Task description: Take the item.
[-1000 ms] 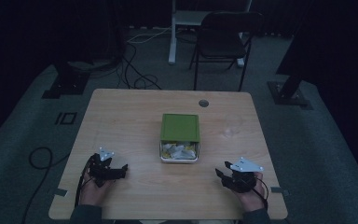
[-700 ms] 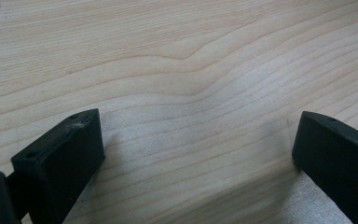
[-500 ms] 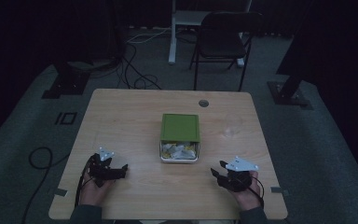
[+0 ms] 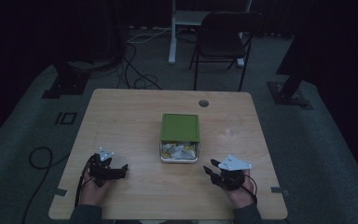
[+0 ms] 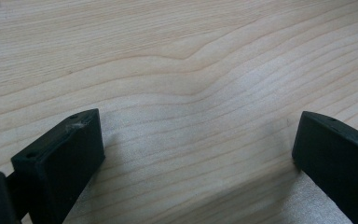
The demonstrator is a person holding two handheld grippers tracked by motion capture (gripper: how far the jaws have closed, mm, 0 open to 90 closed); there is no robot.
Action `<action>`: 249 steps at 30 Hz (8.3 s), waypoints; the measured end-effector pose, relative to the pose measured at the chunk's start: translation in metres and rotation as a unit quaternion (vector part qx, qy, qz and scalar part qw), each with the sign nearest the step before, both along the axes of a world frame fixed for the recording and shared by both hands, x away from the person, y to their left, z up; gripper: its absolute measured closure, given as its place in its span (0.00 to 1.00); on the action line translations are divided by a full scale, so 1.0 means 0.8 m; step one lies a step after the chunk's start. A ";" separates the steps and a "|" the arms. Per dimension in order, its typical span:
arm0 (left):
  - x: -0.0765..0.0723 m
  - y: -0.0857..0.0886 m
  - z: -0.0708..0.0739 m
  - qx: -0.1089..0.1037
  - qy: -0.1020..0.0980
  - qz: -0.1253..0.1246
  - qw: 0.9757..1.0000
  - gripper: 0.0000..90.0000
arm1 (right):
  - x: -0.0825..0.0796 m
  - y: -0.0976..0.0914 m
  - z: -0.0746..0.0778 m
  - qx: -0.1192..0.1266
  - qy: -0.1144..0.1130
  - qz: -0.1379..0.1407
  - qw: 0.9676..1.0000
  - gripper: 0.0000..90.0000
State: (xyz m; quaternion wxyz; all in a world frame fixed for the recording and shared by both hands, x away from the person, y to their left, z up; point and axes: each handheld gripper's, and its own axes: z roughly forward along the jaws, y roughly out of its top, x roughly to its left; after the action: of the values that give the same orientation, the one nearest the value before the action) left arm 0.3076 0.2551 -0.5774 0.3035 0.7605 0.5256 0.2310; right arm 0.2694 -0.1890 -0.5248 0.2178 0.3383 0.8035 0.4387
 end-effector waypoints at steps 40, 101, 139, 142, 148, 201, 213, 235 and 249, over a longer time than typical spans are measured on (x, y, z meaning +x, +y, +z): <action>0.000 0.000 0.000 0.000 0.000 0.000 1.000 0.03 | 0.024 0.085 -0.002 -0.001 -0.006 0.082 0.997 0.64; 0.000 0.000 0.000 0.001 0.001 0.000 1.000 0.03 | 0.033 0.110 -0.011 -0.021 0.012 0.130 0.991 0.80; 0.000 0.000 0.000 0.001 0.001 0.000 1.000 0.03 | 0.033 0.079 0.003 -0.038 -0.013 0.080 0.996 0.98; 0.000 0.000 0.000 0.001 0.001 0.000 1.000 0.03 | 0.032 0.080 0.005 -0.039 -0.016 0.079 0.996 0.99; 0.000 0.000 0.000 0.001 0.001 0.000 1.000 0.03 | 0.029 0.078 0.016 -0.034 -0.028 0.077 0.996 0.99; 0.000 0.000 0.000 0.000 0.001 0.001 1.000 0.03 | 0.003 0.024 0.083 0.001 -0.057 0.048 0.997 1.00; 0.000 0.000 0.000 0.000 0.001 0.001 1.000 0.03 | 0.003 0.005 0.081 -0.003 -0.055 0.029 0.998 1.00; 0.000 0.000 0.000 0.000 0.001 0.001 1.000 0.03 | 0.017 -0.024 0.075 -0.002 -0.050 -0.003 0.999 1.00; 0.000 0.000 0.000 0.001 0.000 0.001 1.000 0.03 | 0.039 -0.037 0.076 0.007 -0.055 -0.025 0.998 1.00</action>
State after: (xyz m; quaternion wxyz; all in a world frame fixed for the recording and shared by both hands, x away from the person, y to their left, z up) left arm 0.3075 0.2550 -0.5773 0.3026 0.7603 0.5263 0.2311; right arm 0.3009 -0.2189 -0.4642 0.2702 0.3348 0.7783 0.4572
